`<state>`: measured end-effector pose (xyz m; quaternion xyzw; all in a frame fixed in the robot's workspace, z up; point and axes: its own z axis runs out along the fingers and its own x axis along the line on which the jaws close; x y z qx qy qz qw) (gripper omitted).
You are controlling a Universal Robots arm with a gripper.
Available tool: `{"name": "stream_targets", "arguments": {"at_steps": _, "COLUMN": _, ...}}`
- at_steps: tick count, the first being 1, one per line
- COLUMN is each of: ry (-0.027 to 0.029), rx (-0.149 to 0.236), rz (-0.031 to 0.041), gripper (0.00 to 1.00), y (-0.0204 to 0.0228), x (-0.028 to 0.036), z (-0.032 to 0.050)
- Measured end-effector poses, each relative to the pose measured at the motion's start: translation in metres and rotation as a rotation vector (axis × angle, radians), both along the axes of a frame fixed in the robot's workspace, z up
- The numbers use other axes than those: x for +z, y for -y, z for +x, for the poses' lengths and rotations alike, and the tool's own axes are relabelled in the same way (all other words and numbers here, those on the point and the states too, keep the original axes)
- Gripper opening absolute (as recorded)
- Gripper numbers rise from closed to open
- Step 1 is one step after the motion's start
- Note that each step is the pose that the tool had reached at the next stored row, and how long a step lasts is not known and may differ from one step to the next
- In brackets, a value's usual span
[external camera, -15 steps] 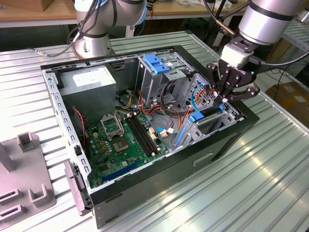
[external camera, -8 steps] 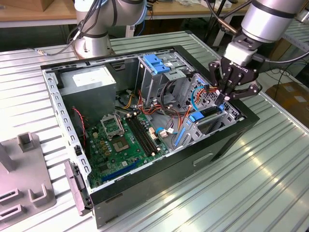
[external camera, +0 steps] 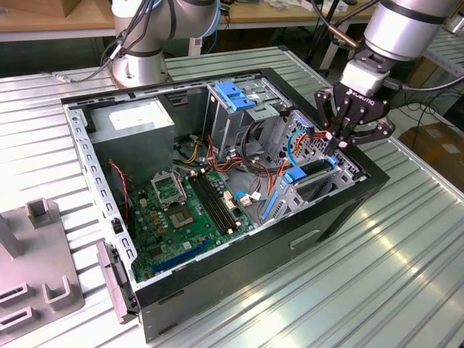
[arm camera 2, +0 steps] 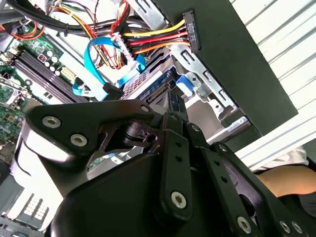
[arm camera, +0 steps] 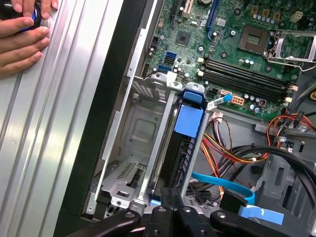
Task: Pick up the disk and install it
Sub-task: 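Insert the first disk wire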
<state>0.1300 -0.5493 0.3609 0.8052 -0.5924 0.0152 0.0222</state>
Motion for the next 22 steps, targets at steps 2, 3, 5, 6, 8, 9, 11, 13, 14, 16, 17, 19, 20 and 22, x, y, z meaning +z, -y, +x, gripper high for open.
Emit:
{"name": "stream_targets", "arguments": {"at_steps": 2, "ry": 0.0, "rx": 0.047, "rz": -0.0002, "gripper": 0.11, "y": -0.0001, "x": 0.0001, "z": 0.0002}}
{"name": "stream_targets", "arguments": {"at_steps": 3, "ry": 0.0, "rx": 0.064, "rz": -0.0002, "gripper": 0.11, "y": -0.0001, "x": 0.0001, "z": 0.0002}}
{"name": "stream_targets", "arguments": {"at_steps": 5, "ry": 0.0, "rx": 0.092, "rz": 0.0, "gripper": 0.11, "y": -0.0004, "x": -0.0001, "z": 0.0007}}
{"name": "stream_targets", "arguments": {"at_steps": 6, "ry": 0.0, "rx": 0.099, "rz": -0.0001, "gripper": 0.11, "y": -0.0005, "x": -0.0001, "z": 0.0012}}
{"name": "stream_targets", "arguments": {"at_steps": 8, "ry": 0.0, "rx": 0.112, "rz": 0.0009, "gripper": 0.11, "y": -0.0006, "x": 0.0, "z": 0.0019}}
{"name": "stream_targets", "arguments": {"at_steps": 9, "ry": 0.0005, "rx": 0.117, "rz": 0.0097, "gripper": 0.11, "y": -0.0007, "x": 0.0002, "z": 0.0033}}
{"name": "stream_targets", "arguments": {"at_steps": 11, "ry": 0.001, "rx": 0.126, "rz": 0.0193, "gripper": 0.11, "y": -0.0007, "x": 0.0008, "z": 0.0057}}
{"name": "stream_targets", "arguments": {"at_steps": 13, "ry": 0.0012, "rx": 0.136, "rz": 0.0213, "gripper": 0.11, "y": -0.0022, "x": 0.0013, "z": 0.0076}}
{"name": "stream_targets", "arguments": {"at_steps": 14, "ry": 0.0017, "rx": 0.139, "rz": 0.0212, "gripper": 0.11, "y": -0.0038, "x": 0.0014, "z": 0.0077}}
{"name": "stream_targets", "arguments": {"at_steps": 16, "ry": 0.0033, "rx": 0.148, "rz": 0.0204, "gripper": 0.11, "y": -0.0079, "x": 0.0021, "z": 0.0078}}
{"name": "stream_targets", "arguments": {"at_steps": 17, "ry": 0.0049, "rx": 0.153, "rz": 0.0194, "gripper": 0.11, "y": -0.0099, "x": 0.0024, "z": 0.0078}}
{"name": "stream_targets", "arguments": {"at_steps": 19, "ry": 0.0073, "rx": 0.164, "rz": 0.0184, "gripper": 0.11, "y": -0.0117, "x": 0.0033, "z": 0.0078}}
{"name": "stream_targets", "arguments": {"at_steps": 20, "ry": 0.0079, "rx": 0.171, "rz": 0.0182, "gripper": 0.11, "y": -0.0118, "x": 0.0041, "z": 0.0078}}
{"name": "stream_targets", "arguments": {"at_steps": 22, "ry": 0.0099, "rx": 0.186, "rz": 0.0186, "gripper": 0.11, "y": -0.012, "x": 0.0045, "z": 0.0077}}
